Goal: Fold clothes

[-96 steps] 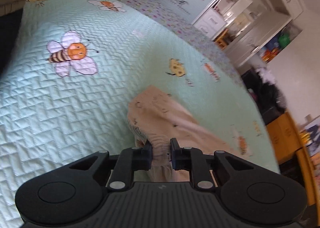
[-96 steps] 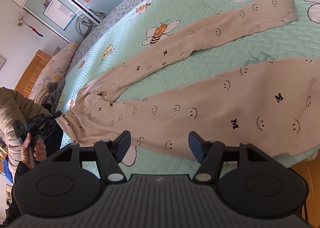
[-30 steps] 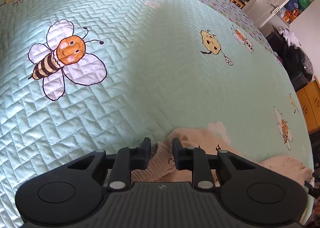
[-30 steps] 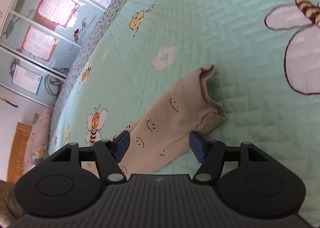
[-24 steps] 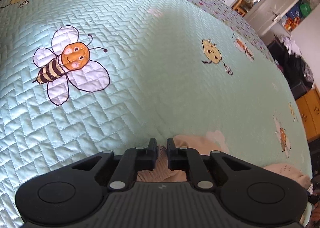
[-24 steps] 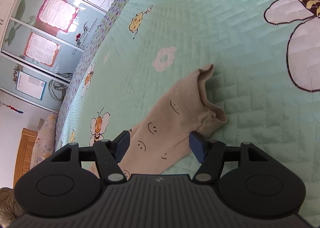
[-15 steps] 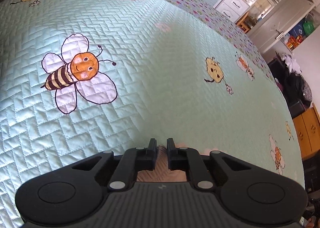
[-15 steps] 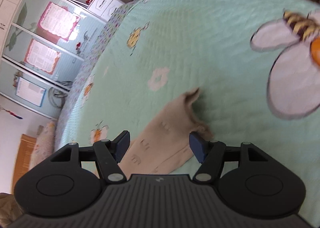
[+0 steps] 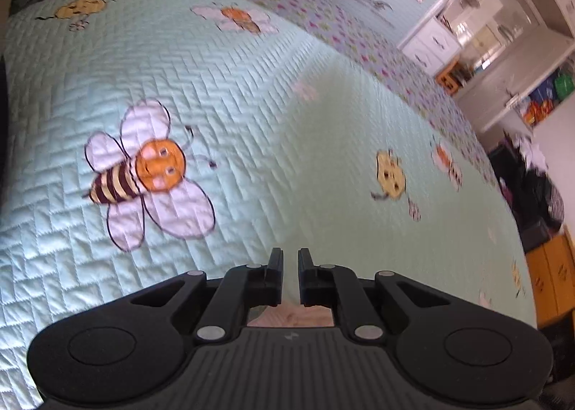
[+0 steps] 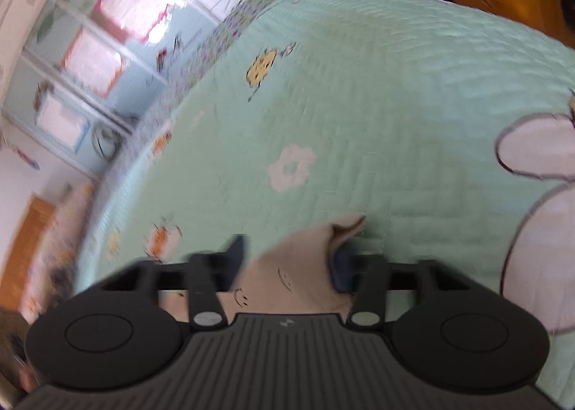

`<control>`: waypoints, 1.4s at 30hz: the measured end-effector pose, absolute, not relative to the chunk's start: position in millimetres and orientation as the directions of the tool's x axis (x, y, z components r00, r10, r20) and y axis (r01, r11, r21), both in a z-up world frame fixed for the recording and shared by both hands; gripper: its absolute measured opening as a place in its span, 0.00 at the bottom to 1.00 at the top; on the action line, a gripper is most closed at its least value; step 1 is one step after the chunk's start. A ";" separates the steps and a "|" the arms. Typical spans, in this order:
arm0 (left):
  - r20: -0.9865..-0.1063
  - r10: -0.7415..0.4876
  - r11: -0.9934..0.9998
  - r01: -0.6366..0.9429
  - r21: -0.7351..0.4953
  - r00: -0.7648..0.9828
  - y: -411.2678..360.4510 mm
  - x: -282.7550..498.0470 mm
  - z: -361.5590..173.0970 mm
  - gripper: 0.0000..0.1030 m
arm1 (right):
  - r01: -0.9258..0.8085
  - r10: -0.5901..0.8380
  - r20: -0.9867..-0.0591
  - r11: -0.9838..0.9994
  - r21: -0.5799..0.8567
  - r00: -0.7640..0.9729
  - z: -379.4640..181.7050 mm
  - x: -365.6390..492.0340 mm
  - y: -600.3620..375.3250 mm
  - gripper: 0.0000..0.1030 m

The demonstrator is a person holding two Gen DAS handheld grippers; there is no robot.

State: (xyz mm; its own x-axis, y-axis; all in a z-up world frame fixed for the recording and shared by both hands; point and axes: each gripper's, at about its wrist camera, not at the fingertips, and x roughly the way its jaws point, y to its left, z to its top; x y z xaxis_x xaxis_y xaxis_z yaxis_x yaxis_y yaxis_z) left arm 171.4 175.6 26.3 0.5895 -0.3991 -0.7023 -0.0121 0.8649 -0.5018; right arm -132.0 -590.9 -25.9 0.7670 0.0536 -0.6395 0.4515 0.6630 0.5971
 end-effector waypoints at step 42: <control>-0.689 -0.447 0.856 0.048 -0.515 0.571 174.8 173.9 30.6 0.10 | 0.442 0.024 -0.597 0.649 0.620 0.802 -12.6 -144.3 -587.9 0.10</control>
